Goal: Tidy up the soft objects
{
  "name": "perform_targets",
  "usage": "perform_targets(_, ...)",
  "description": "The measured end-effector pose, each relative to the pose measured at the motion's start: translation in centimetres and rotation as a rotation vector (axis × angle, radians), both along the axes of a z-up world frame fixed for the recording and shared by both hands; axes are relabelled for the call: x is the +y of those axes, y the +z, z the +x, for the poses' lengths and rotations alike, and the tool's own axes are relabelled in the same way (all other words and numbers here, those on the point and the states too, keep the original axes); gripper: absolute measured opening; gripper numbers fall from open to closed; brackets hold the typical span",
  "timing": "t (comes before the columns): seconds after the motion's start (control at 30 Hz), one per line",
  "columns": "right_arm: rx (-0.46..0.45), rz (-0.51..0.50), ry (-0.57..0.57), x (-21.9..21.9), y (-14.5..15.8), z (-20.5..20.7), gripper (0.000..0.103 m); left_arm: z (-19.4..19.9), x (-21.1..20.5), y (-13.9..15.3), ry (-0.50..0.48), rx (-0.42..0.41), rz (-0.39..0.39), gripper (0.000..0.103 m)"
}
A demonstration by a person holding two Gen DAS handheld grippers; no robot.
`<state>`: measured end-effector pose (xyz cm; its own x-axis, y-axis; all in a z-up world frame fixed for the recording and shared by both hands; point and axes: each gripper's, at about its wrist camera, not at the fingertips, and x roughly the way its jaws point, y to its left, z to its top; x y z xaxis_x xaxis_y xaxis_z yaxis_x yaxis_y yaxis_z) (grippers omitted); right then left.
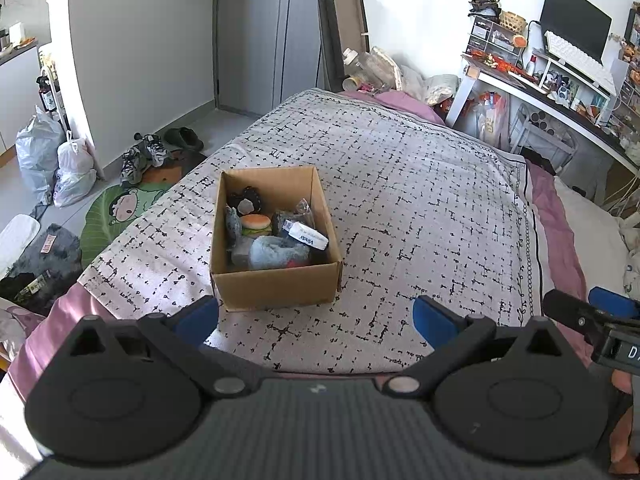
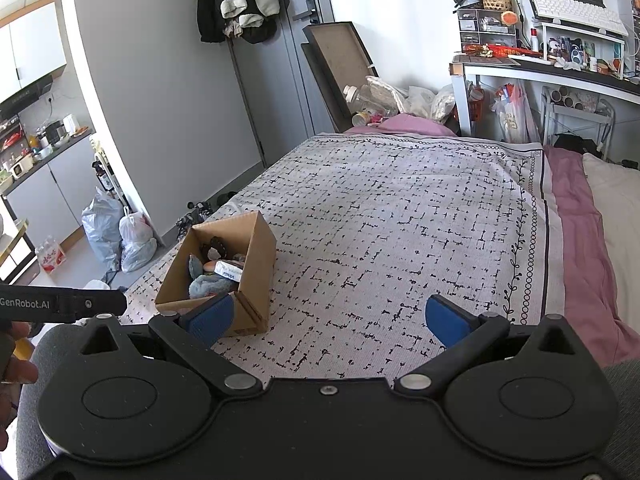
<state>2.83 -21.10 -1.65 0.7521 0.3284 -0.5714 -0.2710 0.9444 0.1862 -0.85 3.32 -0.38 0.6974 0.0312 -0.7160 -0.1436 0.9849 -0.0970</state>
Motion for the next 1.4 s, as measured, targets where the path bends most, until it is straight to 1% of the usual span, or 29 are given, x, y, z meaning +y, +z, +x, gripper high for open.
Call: perform_targets(1.4,0.000,-0.009,0.015,0.26,-0.05,-0.35,0.103,-0.40,-0.65,-0.47,-0.007,0.009,0.000,0.102)
